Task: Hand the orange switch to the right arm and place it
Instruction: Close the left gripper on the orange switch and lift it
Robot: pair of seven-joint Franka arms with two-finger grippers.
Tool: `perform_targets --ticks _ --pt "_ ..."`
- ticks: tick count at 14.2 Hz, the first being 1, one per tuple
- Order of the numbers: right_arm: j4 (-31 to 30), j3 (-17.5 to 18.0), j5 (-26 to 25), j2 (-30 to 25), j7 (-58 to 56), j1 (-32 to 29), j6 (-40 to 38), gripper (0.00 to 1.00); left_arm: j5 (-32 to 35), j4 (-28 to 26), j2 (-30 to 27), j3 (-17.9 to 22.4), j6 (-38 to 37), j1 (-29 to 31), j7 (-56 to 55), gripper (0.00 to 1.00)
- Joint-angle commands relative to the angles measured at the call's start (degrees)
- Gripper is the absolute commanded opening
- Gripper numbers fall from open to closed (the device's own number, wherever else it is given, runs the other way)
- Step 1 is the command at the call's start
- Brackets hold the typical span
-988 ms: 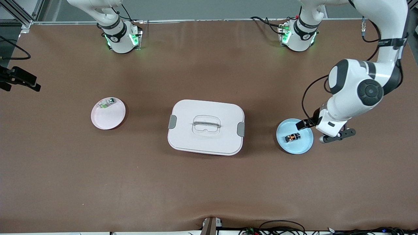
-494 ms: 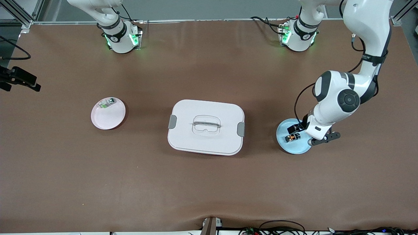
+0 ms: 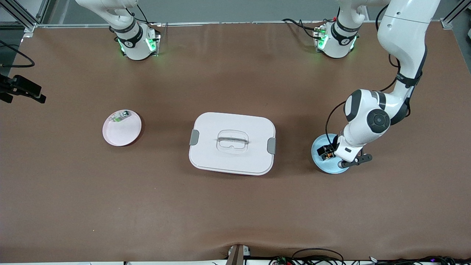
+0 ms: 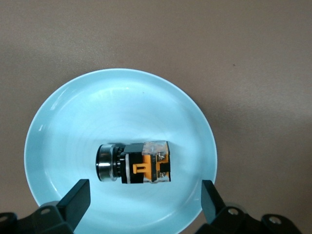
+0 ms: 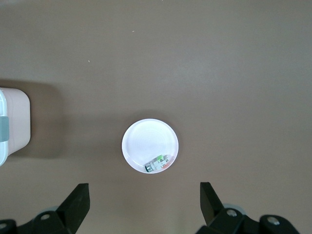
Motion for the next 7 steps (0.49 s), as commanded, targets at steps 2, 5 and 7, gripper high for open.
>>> perform_targets --ticks 2,5,7 --pt "1.41 0.42 -0.35 0.67 -0.24 -0.46 -0.81 1.0 1.66 0.12 0.67 0.0 0.95 -0.03 -0.7 1.0" --pt "1.41 0.42 -0.35 0.59 -0.15 -0.46 -0.81 1.0 1.84 0.03 1.46 0.17 1.3 0.05 -0.7 1.0" --pt "1.41 0.42 -0.43 0.59 -0.24 -0.46 -0.81 1.0 2.71 0.03 1.9 0.18 1.74 0.23 -0.7 1.0"
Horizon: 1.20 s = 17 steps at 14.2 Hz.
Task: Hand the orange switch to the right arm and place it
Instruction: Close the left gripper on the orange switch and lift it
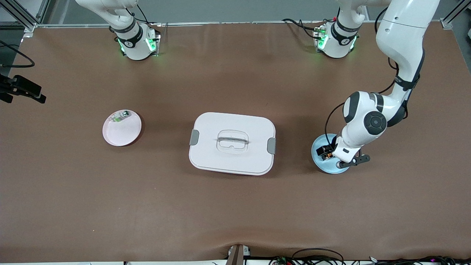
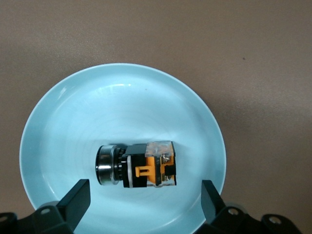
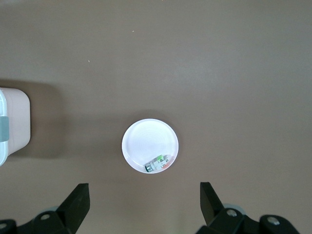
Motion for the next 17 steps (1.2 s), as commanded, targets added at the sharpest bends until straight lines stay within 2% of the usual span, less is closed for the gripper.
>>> perform_targets --ticks 1,17 --pt "1.4 0.42 -0.35 0.57 -0.24 -0.46 -0.81 1.0 2.59 0.03 0.77 0.11 1.26 0.24 -0.7 1.0" --pt "1.4 0.42 -0.35 0.57 -0.24 -0.46 -0.9 1.0 2.77 0.29 3.32 0.46 3.89 0.42 -0.52 1.0"
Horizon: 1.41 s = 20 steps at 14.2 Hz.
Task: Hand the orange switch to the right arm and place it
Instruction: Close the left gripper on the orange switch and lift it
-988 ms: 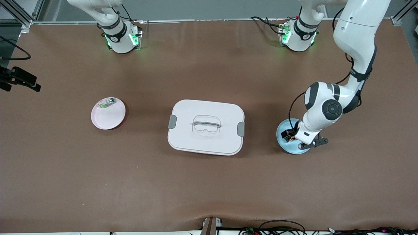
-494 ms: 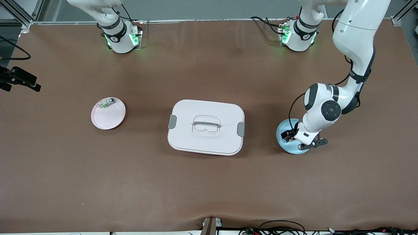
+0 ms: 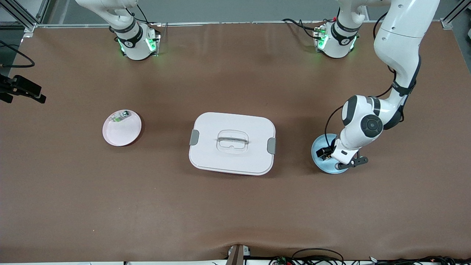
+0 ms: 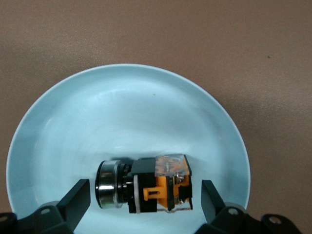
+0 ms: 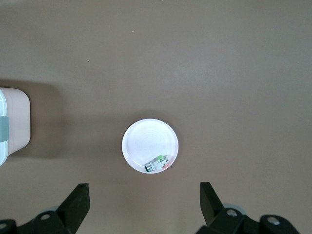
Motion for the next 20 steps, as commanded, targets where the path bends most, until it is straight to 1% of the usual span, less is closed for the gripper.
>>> perform_targets --ticks 1,2,4,5,8,9,10,13,16,20 --pt "1.4 0.42 -0.35 0.57 -0.24 -0.46 -0.9 1.0 1.37 0.27 0.48 0.07 0.83 0.29 -0.52 0.96" --pt "1.4 0.42 -0.35 0.57 -0.24 -0.46 -0.9 1.0 1.37 0.27 0.48 0.07 0.83 0.38 -0.52 0.89" --pt "1.4 0.42 -0.35 0.57 -0.24 -0.46 -0.81 1.0 1.37 0.27 0.39 0.07 0.83 0.38 -0.61 0.68" --pt "1.4 0.42 -0.35 0.66 -0.24 -0.46 -0.9 1.0 1.37 0.27 0.3 0.07 0.74 0.38 -0.61 0.56" --pt "1.4 0.42 -0.35 0.66 -0.24 -0.46 -0.81 1.0 1.37 0.27 -1.18 -0.02 -0.48 0.46 -0.87 0.11" --pt "1.4 0.42 -0.35 0.66 -0.24 -0.46 -0.81 1.0 1.37 0.53 -2.15 -0.02 -2.23 0.46 -1.48 0.03" --pt "1.4 0.42 -0.43 0.66 -0.24 -0.46 -0.72 1.0 1.37 0.88 -3.38 -0.19 -4.16 0.29 -2.88 0.0" --pt "1.49 0.42 -0.35 0.66 -0.33 -0.63 -0.72 1.0 1.37 2.81 -6.46 -0.8 -10.31 -0.15 -6.23 0.0" --pt "1.4 0.5 -0.52 1.09 0.02 -0.19 -0.63 1.0 1.28 6.15 -8.04 -3.87 -15.77 -0.15 -11.75 0.0" --pt "1.31 0.68 -0.78 1.19 0.11 0.94 -0.64 1.0 0.4 12.82 -8.22 -8.7 -22.19 -0.15 -22.2 0.0"
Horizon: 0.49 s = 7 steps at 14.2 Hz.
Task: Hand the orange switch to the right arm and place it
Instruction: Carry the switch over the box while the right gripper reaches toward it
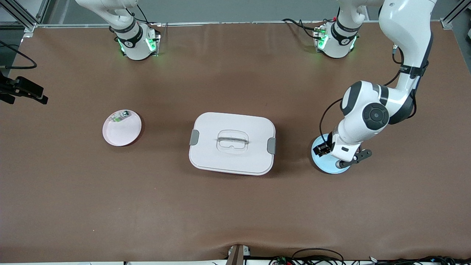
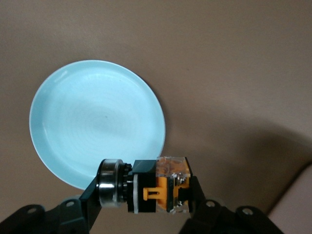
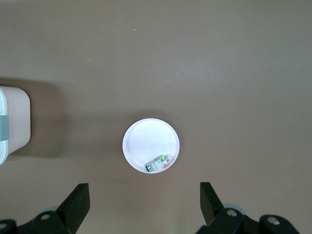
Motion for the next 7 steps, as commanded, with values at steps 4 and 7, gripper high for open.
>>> perform_targets --ticks 4,7 --pt "1.37 0.25 -3.59 2.31 3.25 5.32 -0.37 1.0 0.22 8.34 0.07 -7.16 -5.12 0.19 -18.73 0.0" --pt "0.94 0.34 -6.23 3.01 11.43 10.42 0.42 1.0 -5.12 12.99 0.25 -9.8 -6.52 -0.25 -27.88 0.0"
